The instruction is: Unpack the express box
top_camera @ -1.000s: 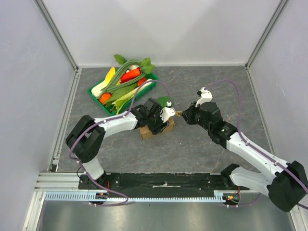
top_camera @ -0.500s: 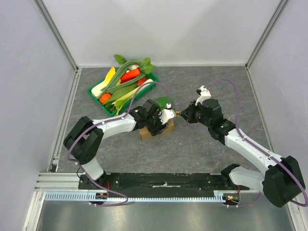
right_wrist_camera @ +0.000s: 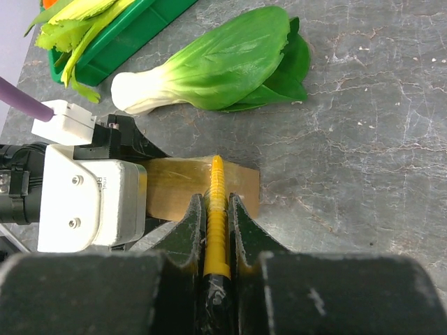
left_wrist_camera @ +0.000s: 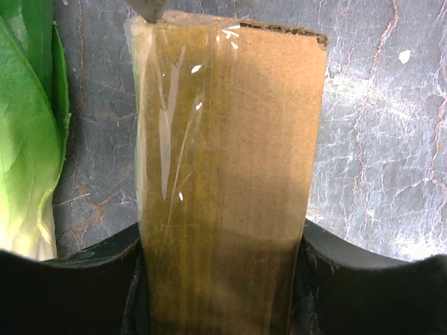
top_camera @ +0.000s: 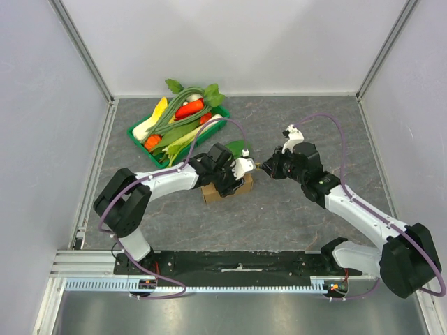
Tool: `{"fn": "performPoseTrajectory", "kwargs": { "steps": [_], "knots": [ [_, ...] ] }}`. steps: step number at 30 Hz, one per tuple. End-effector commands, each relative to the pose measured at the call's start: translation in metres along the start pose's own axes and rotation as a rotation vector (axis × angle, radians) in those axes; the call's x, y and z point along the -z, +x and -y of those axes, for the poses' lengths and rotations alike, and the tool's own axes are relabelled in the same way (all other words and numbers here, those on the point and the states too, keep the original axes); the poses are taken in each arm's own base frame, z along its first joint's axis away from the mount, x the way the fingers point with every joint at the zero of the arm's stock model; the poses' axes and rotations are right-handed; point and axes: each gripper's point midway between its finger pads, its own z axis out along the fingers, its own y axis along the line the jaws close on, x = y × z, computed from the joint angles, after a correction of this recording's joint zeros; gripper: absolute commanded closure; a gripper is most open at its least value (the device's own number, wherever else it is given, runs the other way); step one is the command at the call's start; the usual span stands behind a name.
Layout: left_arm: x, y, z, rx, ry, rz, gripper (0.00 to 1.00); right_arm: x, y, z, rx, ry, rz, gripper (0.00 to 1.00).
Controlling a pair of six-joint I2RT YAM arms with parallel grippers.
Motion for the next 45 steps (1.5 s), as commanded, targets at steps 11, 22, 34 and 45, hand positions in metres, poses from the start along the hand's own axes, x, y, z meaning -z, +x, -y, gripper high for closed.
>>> {"fn": "performPoseTrajectory", "kwargs": {
  "steps": [11, 22, 34, 45],
  "knots": [
    [-0.013, 0.034, -0.002, 0.047, -0.017, -0.123, 0.56, 0.014, 0.035, -0.004, 0.025, -0.03, -0.223, 1.0],
    [-0.012, 0.044, -0.023, 0.157, -0.073, -0.155, 0.63, 0.034, 0.066, -0.003, 0.022, -0.051, -0.353, 1.0],
    [-0.013, 0.047, -0.026, 0.169, -0.083, -0.179, 0.63, 0.056, 0.071, -0.004, 0.003, -0.05, -0.389, 1.0],
    [-0.004, 0.024, -0.015, 0.117, -0.046, -0.086, 0.6, 0.07, 0.026, 0.004, 0.032, 0.058, -0.236, 1.0]
  ]
}}
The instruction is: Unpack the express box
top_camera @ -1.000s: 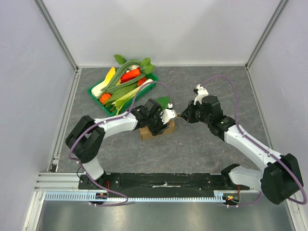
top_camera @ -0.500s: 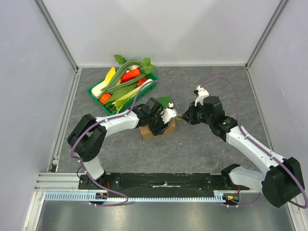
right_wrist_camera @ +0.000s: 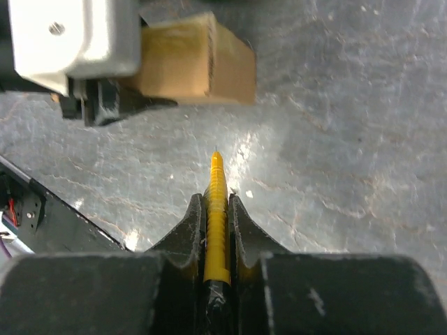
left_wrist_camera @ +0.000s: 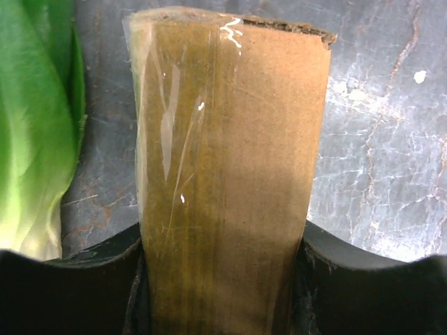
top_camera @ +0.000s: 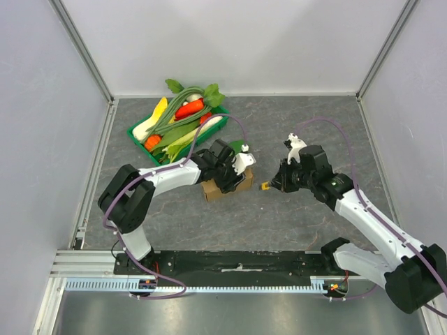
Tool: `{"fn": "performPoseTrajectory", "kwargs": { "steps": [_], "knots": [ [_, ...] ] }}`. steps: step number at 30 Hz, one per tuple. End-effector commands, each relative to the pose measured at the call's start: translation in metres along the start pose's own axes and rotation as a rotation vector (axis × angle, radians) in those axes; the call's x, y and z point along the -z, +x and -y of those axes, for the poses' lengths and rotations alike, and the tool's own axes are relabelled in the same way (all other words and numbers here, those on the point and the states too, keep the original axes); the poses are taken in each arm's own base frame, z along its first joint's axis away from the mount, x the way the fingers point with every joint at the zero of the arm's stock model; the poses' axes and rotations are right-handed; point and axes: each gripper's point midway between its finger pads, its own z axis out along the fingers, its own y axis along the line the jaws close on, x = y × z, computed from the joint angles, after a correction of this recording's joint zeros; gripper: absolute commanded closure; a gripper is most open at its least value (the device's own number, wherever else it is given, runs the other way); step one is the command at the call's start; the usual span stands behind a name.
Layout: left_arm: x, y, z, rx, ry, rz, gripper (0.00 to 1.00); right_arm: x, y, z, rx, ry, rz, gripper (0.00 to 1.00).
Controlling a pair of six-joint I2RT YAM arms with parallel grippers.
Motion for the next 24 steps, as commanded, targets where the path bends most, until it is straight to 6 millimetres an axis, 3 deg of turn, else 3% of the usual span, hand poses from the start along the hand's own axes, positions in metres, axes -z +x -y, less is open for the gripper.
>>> {"fn": "performPoseTrajectory", "kwargs": {
  "steps": [1, 4, 10, 16, 24],
  "knots": [
    [0.0, 0.022, -0.007, 0.039, -0.043, -0.042, 0.6, 0.026, -0.012, 0.003, -0.011, 0.073, 0.035, 1.0],
    [0.002, 0.016, 0.001, 0.0, -0.025, -0.025, 0.6, 0.035, -0.045, 0.01, -0.027, 0.141, 0.171, 1.0],
    [0.005, 0.01, 0.024, -0.079, 0.034, -0.005, 0.62, 0.029, -0.079, 0.004, -0.068, 0.103, 0.322, 1.0],
    [0.006, 0.01, 0.048, -0.103, 0.094, 0.002, 0.63, 0.01, -0.067, -0.014, -0.045, -0.031, 0.259, 1.0],
    [0.003, 0.016, 0.051, -0.099, 0.102, -0.027, 0.63, 0.001, -0.032, -0.016, -0.05, -0.1, 0.162, 1.0]
  ]
}}
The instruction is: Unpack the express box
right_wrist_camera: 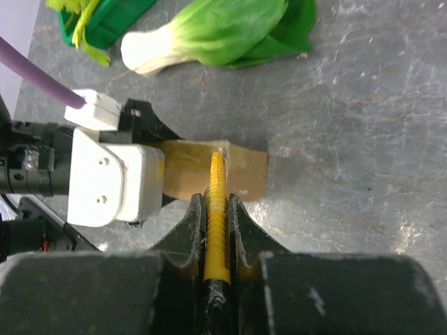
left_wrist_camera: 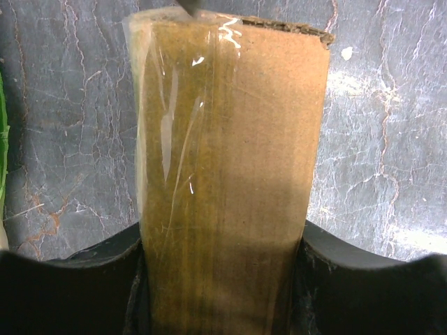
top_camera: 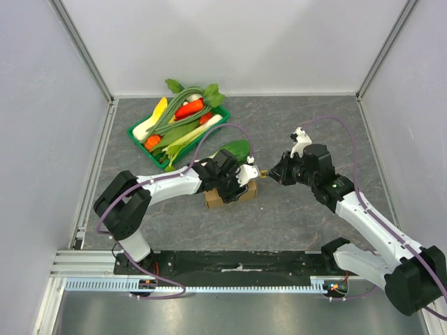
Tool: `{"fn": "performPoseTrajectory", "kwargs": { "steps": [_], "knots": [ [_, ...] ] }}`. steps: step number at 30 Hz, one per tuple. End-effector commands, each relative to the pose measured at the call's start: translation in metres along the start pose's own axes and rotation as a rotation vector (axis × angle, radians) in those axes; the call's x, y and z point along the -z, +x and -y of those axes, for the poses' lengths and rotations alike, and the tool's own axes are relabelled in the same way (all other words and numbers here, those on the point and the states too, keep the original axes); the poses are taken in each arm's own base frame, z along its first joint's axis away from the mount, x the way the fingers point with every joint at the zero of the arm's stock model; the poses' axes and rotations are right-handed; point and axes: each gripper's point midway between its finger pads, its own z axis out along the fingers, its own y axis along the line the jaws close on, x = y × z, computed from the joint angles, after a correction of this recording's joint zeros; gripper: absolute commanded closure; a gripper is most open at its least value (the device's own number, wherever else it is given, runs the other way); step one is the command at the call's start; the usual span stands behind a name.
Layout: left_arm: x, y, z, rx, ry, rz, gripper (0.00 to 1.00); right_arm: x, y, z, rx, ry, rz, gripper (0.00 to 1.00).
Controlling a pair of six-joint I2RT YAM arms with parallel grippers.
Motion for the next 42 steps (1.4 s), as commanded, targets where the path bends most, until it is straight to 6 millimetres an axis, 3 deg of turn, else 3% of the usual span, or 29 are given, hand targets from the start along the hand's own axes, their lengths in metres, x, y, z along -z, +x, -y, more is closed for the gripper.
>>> {"fn": "performPoseTrajectory", "kwargs": {
  "steps": [1, 8, 22, 33, 42],
  "knots": [
    [-0.001, 0.013, 0.014, -0.016, 0.054, -0.035, 0.63, -0.002, 0.004, -0.009, 0.001, -0.067, -0.004, 1.0],
    [-0.003, 0.016, 0.013, -0.01, 0.051, -0.049, 0.63, -0.002, -0.002, 0.002, -0.018, -0.013, 0.024, 1.0],
    [-0.005, 0.017, 0.012, -0.009, 0.046, -0.057, 0.63, -0.008, -0.006, -0.002, -0.033, -0.059, 0.046, 1.0],
    [-0.006, 0.02, 0.011, -0.004, 0.046, -0.067, 0.63, -0.01, -0.009, 0.009, -0.042, -0.003, 0.071, 1.0],
    [-0.008, 0.022, 0.013, 0.002, 0.053, -0.074, 0.64, -0.016, 0.003, 0.01, -0.043, -0.027, 0.031, 1.0]
  ]
}}
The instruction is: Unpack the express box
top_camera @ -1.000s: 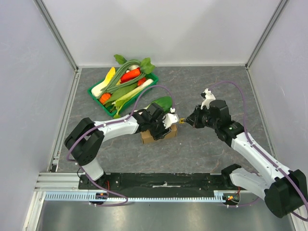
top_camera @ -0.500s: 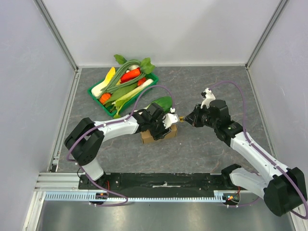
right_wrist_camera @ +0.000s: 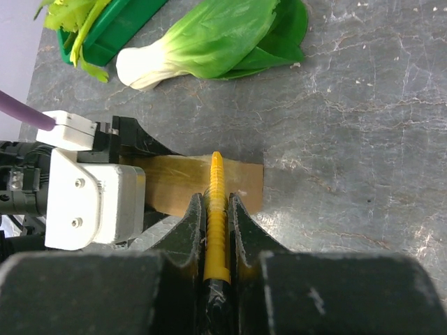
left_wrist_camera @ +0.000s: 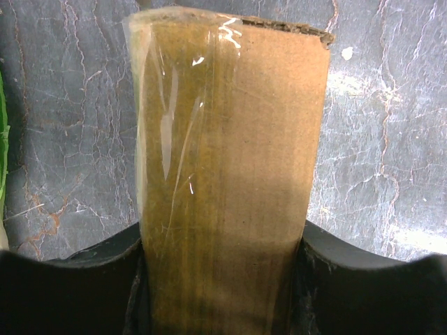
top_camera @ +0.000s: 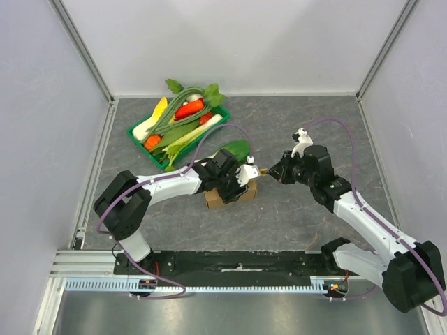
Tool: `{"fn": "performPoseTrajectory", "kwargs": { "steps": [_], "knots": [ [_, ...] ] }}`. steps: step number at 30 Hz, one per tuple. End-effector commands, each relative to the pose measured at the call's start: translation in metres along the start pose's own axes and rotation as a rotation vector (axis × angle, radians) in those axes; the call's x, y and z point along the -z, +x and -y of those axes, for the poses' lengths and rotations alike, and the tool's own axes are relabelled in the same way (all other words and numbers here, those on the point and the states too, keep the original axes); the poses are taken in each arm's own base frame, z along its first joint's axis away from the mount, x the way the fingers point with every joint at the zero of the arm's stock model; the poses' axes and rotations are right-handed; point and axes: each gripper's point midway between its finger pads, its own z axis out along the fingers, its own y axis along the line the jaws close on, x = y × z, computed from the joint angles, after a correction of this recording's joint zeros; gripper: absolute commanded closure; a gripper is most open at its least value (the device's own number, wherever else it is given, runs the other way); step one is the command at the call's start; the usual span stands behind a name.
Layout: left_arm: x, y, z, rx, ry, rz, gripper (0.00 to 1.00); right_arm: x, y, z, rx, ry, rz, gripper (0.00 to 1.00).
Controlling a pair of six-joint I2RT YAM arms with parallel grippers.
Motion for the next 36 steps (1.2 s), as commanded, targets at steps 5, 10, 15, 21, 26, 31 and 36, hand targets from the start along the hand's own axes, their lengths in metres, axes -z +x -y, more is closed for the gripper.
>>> {"fn": "performPoseTrajectory", "kwargs": {
  "steps": [5, 10, 15, 21, 26, 31, 36],
  "knots": [
    [-0.009, 0.02, 0.012, 0.0, 0.05, -0.073, 0.63, -0.006, 0.012, 0.005, 0.004, -0.012, -0.027, 1.0],
    [-0.011, 0.02, 0.009, 0.011, 0.041, -0.076, 0.64, -0.004, 0.025, 0.001, 0.007, -0.051, -0.081, 1.0],
    [-0.015, 0.025, -0.002, 0.045, -0.015, -0.111, 0.66, 0.005, 0.045, -0.001, 0.0, -0.07, -0.169, 1.0],
    [-0.018, 0.029, -0.009, 0.069, -0.06, -0.128, 0.67, 0.018, 0.072, 0.006, 0.003, -0.051, -0.289, 1.0],
    [-0.019, 0.037, -0.014, 0.087, -0.095, -0.164, 0.68, 0.026, 0.078, 0.004, -0.005, -0.061, -0.316, 1.0],
    [-0.019, 0.041, -0.014, 0.106, -0.102, -0.178, 0.69, 0.033, 0.083, 0.002, -0.007, -0.064, -0.336, 1.0],
    [-0.019, 0.043, -0.017, 0.112, -0.114, -0.188, 0.69, 0.041, 0.079, 0.005, -0.005, -0.034, -0.322, 1.0]
  ]
}}
